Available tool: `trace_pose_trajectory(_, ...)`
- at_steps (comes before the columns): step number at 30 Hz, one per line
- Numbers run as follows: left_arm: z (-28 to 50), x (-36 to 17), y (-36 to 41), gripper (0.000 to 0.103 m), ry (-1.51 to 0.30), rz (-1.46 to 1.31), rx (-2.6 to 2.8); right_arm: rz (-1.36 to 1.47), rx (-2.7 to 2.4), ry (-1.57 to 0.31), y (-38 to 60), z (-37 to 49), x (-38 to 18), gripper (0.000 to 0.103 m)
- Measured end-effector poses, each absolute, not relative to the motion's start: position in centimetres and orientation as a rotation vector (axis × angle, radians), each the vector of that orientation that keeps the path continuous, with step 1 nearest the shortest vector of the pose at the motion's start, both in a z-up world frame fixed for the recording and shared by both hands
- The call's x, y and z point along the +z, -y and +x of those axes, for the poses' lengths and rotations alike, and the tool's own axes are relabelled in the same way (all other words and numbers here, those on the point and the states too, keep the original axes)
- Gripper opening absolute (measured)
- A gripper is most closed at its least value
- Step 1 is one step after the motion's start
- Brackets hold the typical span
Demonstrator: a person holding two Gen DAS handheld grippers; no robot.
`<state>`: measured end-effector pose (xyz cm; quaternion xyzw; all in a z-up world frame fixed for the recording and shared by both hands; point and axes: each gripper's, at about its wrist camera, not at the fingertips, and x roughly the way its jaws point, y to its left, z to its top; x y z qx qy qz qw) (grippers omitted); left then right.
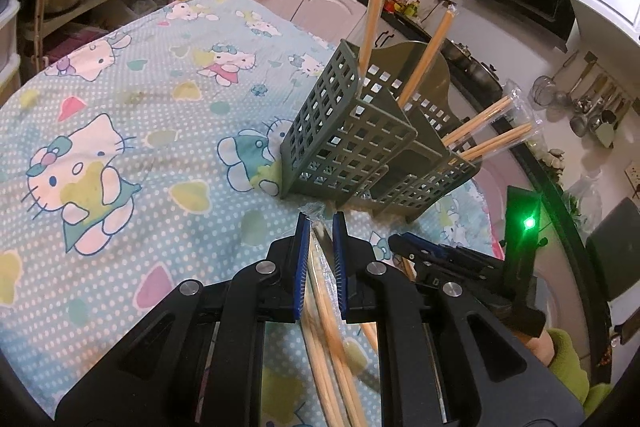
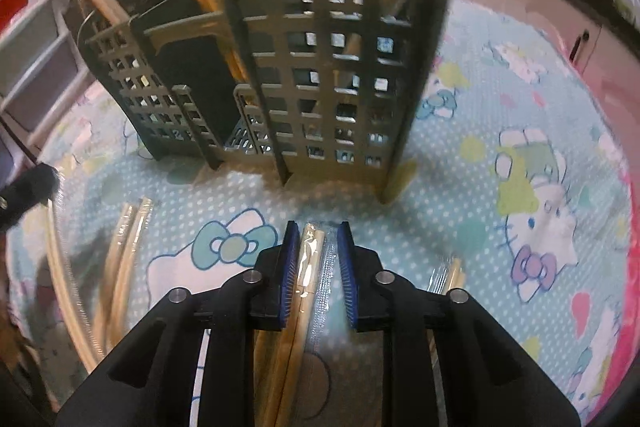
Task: Organize utensils
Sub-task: 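Close the left tool on a wrapped chopstick while the right tool grasps another, then lift both held chopsticks upright and carry them above the caddy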
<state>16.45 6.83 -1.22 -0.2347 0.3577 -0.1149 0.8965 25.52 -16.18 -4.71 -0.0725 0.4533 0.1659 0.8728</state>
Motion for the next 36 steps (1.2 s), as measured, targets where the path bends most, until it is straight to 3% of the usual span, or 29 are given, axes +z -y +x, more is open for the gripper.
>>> trace_pose_trajectory(5, 16.2, -0.6, -7.0, 0.006, -0.728, -0.484, -0.239, -0.107, 0.369, -0.934, 17.1, 25.2, -4.2, 0.006)
trace_pose_trajectory(15, 15.9, 2.0, -6.3, 0.004, -0.676, -0.454, -0.241, 0.118, 0.529, -0.829, 20.5, 23.1, 0.6, 0.006)
trace_pose_trajectory(25, 15.5, 6.4, -5.8, 0.001, -0.586, -0.392, -0.23, 0.121, 0.585, -0.57, 21.0, 19.7, 7.8, 0.006)
trace_pose_trajectory(36, 15.5, 9.4, -5.3, 0.001, -0.523, -0.361, -0.244, 0.179, 0.552, -0.388, 22.3, 19.8, 11.3, 0.006)
